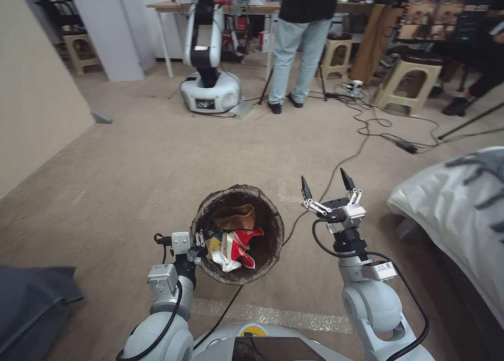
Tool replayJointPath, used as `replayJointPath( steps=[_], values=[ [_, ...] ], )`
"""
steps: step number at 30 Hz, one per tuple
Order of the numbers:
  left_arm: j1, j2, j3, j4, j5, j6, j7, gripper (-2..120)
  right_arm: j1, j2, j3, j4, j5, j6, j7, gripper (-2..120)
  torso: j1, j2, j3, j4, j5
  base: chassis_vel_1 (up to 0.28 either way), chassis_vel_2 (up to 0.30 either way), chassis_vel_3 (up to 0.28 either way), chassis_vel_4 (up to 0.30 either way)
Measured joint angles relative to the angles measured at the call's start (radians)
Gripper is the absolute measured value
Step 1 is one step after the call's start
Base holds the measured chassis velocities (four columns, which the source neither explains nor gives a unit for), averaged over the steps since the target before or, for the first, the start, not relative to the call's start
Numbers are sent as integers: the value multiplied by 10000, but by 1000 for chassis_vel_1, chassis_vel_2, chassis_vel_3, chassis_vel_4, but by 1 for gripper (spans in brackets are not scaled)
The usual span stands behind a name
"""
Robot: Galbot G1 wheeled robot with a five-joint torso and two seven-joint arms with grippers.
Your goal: Pick up the trash bin, then pick up the garbage from the floor and place it into the trash bin.
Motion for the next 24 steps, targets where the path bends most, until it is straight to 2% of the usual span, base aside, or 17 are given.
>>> replayJointPath(
  steps=[7, 14, 18, 24],
  values=[
    [0, 0, 0, 0, 0, 0, 0, 2, -8, 13, -1, -3, 0, 12, -76, 100, 0, 0, 0, 2, 0, 94, 108, 91, 96],
    [0, 0, -2, 0, 1, 0, -1, 2, -12, 24, 19, -5, -1, 43, -117, 100, 0, 0, 0, 4, 0, 0, 0, 0, 0],
    [0, 0, 3, 0, 0, 0, 0, 2, -14, 26, 58, -6, -1, 59, -129, 100, 0, 0, 0, -4, 0, 0, 0, 0, 0],
    [0, -1, 0, 0, 0, 0, 0, 2, -36, 25, 90, -6, 7, 96, -165, 100, 0, 0, 0, 0, 0, 0, 0, 0, 0]
  ],
)
